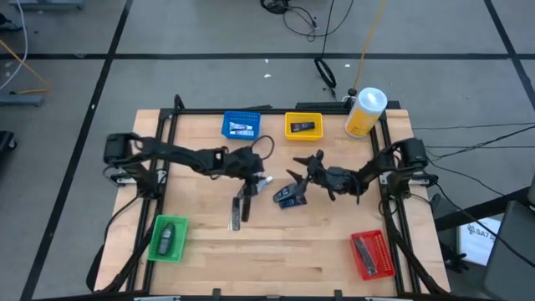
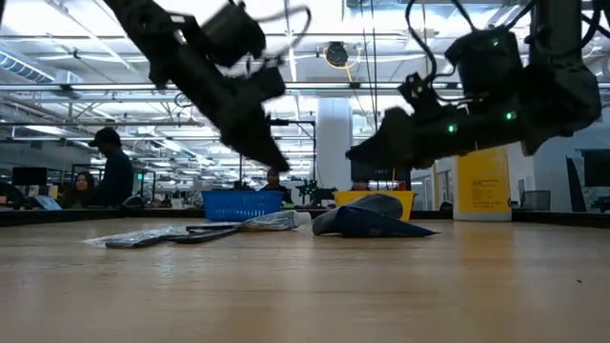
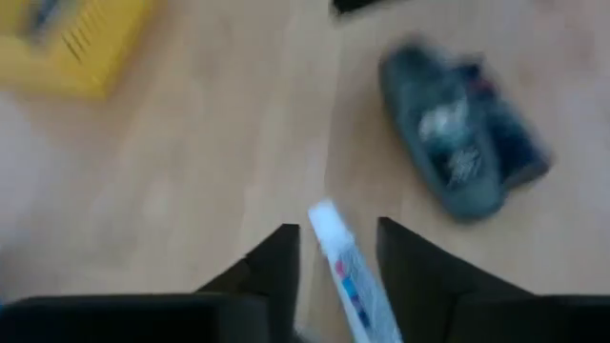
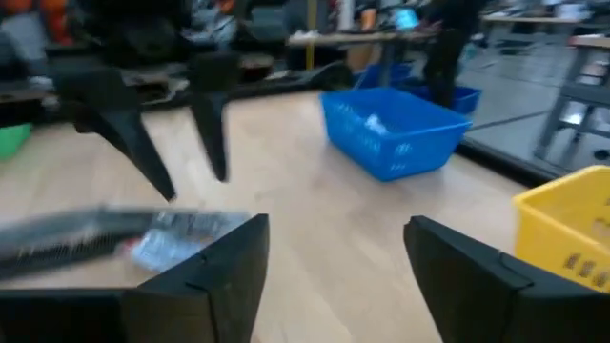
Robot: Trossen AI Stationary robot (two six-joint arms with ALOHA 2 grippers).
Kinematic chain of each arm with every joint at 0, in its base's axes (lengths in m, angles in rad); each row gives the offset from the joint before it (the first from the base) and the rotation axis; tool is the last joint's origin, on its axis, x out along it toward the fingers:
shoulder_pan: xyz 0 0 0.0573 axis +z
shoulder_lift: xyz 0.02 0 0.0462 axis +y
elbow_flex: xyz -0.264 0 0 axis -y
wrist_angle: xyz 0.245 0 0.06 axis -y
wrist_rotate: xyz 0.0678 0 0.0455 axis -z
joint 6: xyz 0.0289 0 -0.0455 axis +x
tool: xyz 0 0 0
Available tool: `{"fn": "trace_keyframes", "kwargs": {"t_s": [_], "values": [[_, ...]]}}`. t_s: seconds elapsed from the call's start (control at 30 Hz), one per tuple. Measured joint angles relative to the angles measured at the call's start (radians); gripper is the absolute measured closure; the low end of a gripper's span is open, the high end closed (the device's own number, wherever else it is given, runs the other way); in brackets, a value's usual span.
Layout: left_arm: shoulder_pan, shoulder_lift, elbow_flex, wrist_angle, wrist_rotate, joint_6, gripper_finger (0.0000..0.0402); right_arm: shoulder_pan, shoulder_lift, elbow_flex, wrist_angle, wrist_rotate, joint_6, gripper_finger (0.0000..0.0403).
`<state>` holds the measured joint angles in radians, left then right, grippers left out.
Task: Pick & Place Travel size toiletries
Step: Put the white toothpaste into the blue bin
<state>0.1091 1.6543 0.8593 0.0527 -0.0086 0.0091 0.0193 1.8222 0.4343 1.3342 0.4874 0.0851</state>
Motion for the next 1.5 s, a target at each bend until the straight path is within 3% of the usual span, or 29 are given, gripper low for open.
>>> {"fn": "trace_keyframes", "kwargs": {"t_s": [0.17, 0.37, 0.5, 0.73, 0.87, 1.0, 1.1, 1.23, 1.37, 1.5], "values": [[-0.007, 0.108, -0.001, 0.026, -0.005, -0.070, 0.0202, -0.014, 0.041, 0.000, 0.007, -0.078, -0.069, 0.0145], [-0.042, 0.185, -0.001, 0.067, -0.028, -0.126, 0.0193, -0.013, 0.058, 0.000, 0.001, -0.074, -0.106, 0.0152], [-0.049, 0.197, 0.000, 0.079, -0.088, -0.142, 0.0237, -0.013, 0.058, 0.000, -0.001, -0.071, -0.109, 0.0159], [-0.025, 0.157, 0.000, 0.021, -0.097, -0.118, 0.0372, -0.013, 0.058, 0.000, -0.007, -0.070, -0.131, 0.0166], [0.005, 0.057, 0.012, -0.094, -0.104, -0.093, 0.0384, -0.023, 0.058, 0.000, -0.015, -0.070, -0.123, 0.0170], [0.079, -0.061, 0.049, -0.192, -0.156, -0.043, 0.0373, -0.027, 0.058, -0.001, -0.046, -0.069, -0.091, 0.0174], [0.181, -0.092, 0.077, -0.218, -0.151, -0.002, 0.0386, -0.026, 0.058, 0.000, -0.053, -0.070, -0.077, 0.0177], [0.325, -0.080, 0.081, -0.211, -0.149, 0.103, 0.0391, -0.026, 0.058, 0.000, -0.052, -0.070, -0.063, 0.0177], [0.434, -0.040, 0.080, -0.187, -0.145, 0.190, 0.0363, -0.026, 0.058, 0.000, -0.052, -0.070, -0.044, 0.0177], [0.488, -0.006, 0.080, -0.155, -0.077, 0.286, 0.0342, -0.026, 0.058, 0.000, -0.052, -0.070, -0.030, 0.0178]]}}
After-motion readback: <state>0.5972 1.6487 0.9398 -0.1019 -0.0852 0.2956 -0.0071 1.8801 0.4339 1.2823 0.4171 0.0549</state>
